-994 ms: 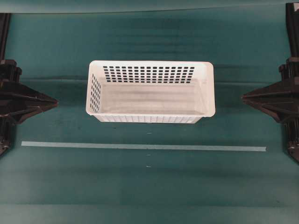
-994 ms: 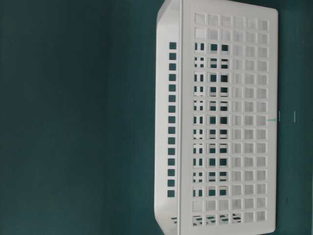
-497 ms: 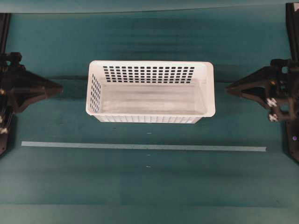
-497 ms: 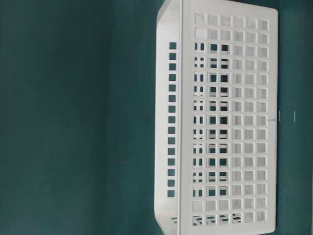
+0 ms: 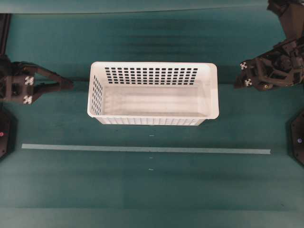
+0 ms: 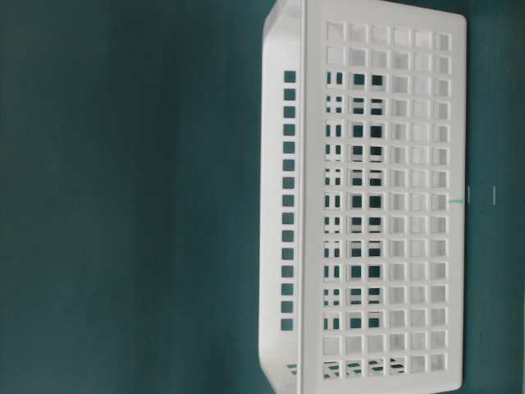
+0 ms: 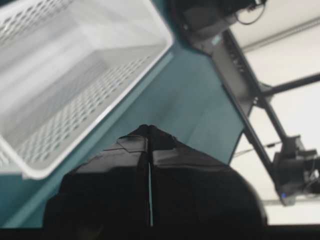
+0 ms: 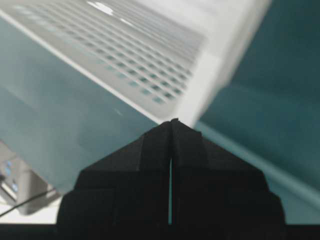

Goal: Lift the white basket with both hands.
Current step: 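Move both grippers inward toward the left and right rims of the white basket, then close both grippers on the basket's left and right end walls, then lift the basket with both grippers and pull it toward the front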

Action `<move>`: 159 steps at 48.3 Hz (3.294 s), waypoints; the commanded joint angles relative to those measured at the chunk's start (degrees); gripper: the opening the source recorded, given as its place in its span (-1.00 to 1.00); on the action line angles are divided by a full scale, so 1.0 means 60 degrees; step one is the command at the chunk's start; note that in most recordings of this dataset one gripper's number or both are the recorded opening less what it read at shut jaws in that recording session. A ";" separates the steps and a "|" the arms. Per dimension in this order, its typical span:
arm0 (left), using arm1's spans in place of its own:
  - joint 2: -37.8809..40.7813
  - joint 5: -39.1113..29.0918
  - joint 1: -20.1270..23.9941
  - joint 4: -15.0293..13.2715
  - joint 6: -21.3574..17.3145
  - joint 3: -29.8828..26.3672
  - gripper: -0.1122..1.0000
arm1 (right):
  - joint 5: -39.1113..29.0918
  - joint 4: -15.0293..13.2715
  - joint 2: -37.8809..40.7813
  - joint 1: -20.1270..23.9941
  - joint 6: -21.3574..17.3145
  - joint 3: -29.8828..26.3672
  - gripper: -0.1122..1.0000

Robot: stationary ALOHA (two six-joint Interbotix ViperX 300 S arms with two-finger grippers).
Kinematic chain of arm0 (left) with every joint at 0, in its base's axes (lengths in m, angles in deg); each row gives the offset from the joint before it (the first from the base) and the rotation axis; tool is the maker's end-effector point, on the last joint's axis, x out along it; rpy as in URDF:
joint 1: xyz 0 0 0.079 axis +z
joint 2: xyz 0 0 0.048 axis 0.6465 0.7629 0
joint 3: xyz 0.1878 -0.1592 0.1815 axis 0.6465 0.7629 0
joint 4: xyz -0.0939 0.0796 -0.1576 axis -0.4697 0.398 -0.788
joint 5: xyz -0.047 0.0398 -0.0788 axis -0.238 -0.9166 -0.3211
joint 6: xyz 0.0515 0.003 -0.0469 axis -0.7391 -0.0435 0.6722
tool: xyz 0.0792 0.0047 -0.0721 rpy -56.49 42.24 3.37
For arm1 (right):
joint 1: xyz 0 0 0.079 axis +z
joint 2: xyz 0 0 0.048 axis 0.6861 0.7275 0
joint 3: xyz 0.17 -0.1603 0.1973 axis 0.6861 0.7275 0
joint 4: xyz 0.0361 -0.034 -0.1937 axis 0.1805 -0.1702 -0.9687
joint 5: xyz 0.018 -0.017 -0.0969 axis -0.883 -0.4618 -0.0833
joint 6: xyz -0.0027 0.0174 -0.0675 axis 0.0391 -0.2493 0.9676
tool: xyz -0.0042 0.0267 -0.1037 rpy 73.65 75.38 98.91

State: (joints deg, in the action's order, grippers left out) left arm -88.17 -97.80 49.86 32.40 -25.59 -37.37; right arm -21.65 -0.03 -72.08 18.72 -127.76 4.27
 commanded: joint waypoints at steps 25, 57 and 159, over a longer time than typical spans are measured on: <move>0.2021 -0.3149 0.0615 0.0103 0.1597 -0.1113 -0.88 | -0.1758 -0.1465 0.1392 -0.0103 -0.1377 -0.1230 -0.79; 0.2285 -0.3164 0.0688 0.0103 0.1611 -0.0894 0.75 | -0.0513 -0.1436 0.2065 -0.0044 -0.2358 -0.1201 0.37; 0.6064 -0.1011 0.1172 0.0103 0.1641 -0.0952 -0.53 | 0.1040 -0.1436 0.5303 0.0791 -0.3179 -0.1113 -0.40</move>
State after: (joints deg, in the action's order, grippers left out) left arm -51.43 -104.04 56.71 32.75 -15.66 -42.82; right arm -16.03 -8.56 -40.79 23.20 -147.01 -2.24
